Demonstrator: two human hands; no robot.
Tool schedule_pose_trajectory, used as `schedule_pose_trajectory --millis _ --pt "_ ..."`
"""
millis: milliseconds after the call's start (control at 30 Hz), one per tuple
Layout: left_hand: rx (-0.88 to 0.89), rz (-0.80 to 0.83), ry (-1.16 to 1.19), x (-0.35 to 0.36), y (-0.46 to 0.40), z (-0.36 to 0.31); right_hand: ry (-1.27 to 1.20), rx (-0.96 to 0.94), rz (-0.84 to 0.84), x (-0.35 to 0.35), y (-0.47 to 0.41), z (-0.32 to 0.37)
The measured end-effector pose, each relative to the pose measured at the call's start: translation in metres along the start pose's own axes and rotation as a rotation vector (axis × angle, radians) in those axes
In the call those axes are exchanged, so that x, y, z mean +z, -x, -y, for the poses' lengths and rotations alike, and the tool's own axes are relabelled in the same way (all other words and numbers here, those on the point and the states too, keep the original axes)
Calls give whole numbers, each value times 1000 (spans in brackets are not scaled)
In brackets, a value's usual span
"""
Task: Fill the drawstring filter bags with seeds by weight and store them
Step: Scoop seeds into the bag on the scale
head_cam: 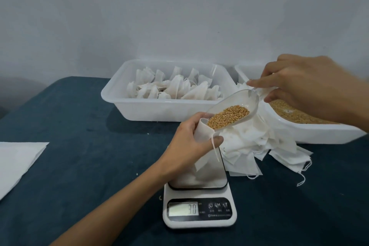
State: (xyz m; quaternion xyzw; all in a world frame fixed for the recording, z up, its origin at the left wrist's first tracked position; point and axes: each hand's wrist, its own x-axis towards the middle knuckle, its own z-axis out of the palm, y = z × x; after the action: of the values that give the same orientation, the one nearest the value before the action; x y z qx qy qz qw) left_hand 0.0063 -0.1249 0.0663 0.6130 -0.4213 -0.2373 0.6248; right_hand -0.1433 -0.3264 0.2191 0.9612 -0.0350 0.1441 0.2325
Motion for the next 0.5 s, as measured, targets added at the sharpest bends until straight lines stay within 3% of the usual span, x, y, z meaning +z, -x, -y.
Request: schedule_pose_trajectory --millis 500 --pt "-25 14 18 -9 7 9 28 -45 -63 1 -5 3"
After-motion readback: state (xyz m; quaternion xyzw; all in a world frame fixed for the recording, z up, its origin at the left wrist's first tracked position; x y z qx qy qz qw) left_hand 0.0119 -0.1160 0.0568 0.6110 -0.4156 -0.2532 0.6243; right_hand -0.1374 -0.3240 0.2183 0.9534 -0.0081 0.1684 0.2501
